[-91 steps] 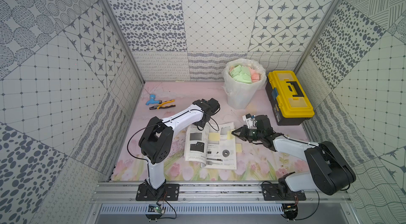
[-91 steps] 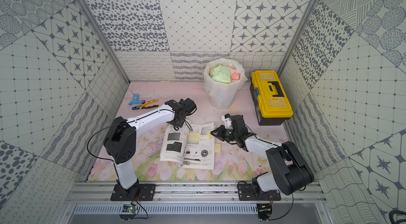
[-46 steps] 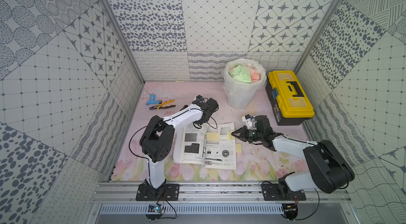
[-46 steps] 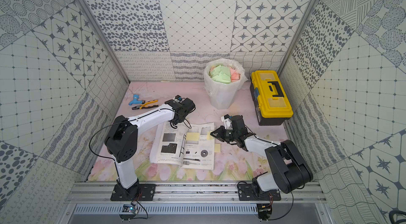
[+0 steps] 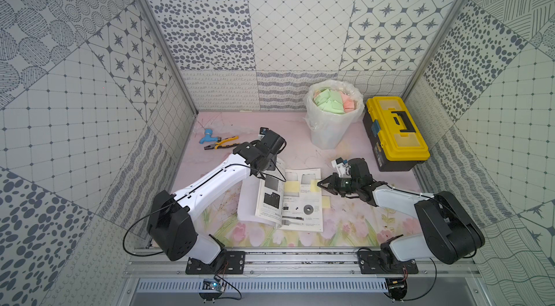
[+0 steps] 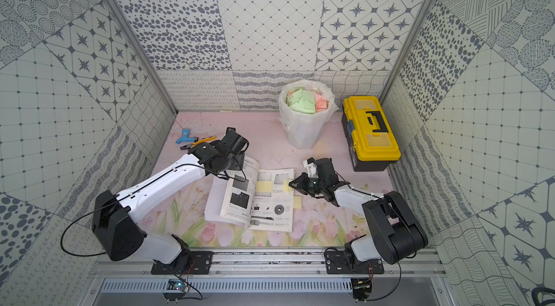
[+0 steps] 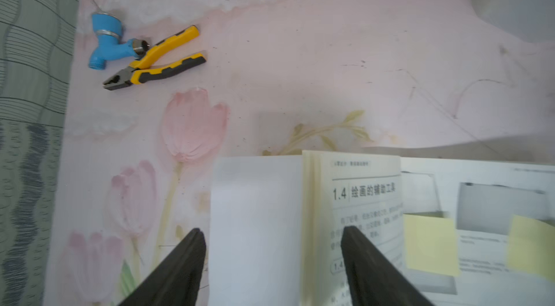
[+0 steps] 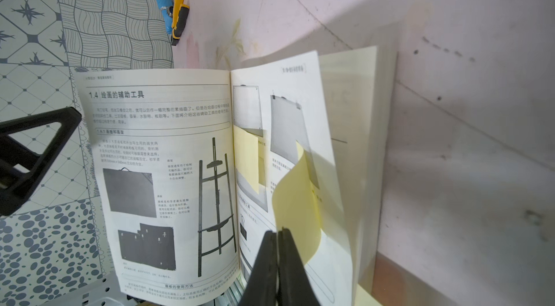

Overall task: Peel off the used sticky note
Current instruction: Open the book at the center of the board.

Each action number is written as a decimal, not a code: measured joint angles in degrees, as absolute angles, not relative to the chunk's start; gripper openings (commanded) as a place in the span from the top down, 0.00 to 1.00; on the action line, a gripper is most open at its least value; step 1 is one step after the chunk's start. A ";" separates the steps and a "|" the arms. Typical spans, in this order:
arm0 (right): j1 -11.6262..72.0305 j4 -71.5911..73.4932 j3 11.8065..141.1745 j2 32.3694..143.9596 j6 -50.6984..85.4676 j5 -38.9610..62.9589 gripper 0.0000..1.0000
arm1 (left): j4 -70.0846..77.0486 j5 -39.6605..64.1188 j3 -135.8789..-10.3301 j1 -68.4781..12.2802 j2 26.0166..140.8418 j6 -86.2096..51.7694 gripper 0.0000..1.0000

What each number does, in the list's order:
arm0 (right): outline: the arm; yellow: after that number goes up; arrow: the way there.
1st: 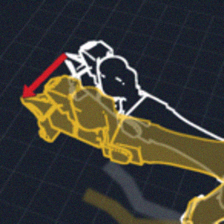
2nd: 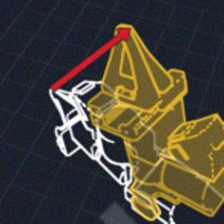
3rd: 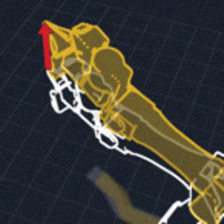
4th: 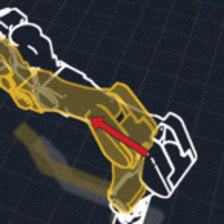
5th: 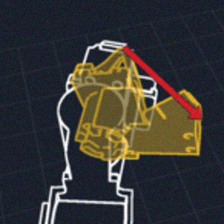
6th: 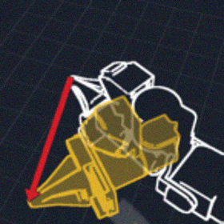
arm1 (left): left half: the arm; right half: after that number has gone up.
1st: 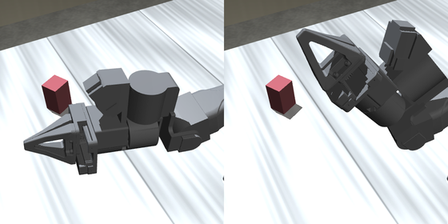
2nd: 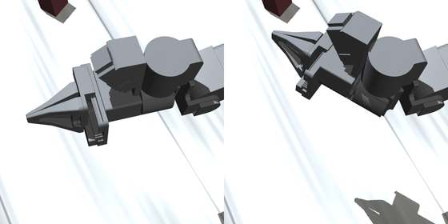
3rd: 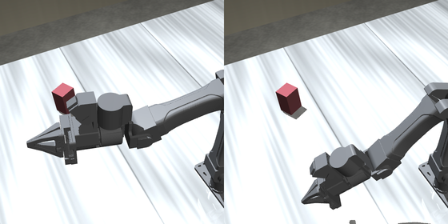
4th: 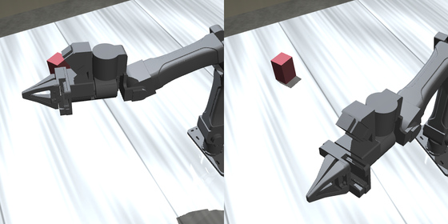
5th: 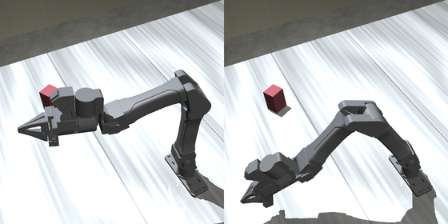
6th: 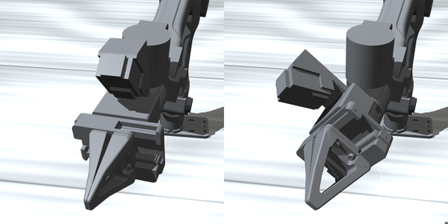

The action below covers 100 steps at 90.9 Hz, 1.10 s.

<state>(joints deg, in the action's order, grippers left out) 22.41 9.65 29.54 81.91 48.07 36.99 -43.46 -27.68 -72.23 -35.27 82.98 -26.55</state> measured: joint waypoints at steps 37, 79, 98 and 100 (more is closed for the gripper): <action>22.41 10.96 29.52 82.48 49.54 37.19 0.92 | -28.75 -5.74 -69.14 -41.12 90.48 -32.62 1.00; 22.41 11.03 29.52 82.67 49.78 37.54 0.91 | -29.10 -5.45 -70.11 -40.38 91.11 -31.00 1.00; 22.41 11.00 29.52 82.67 49.74 37.89 0.91 | -37.69 -14.85 -70.19 -33.52 89.93 -29.58 0.83; 22.41 11.03 29.52 82.67 49.74 37.95 0.91 | -39.24 -16.71 -70.72 -32.91 90.59 -29.67 0.73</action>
<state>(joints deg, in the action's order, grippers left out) 22.41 11.03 29.52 82.67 49.74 37.95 -39.24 -16.71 -70.72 -32.91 90.59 -29.67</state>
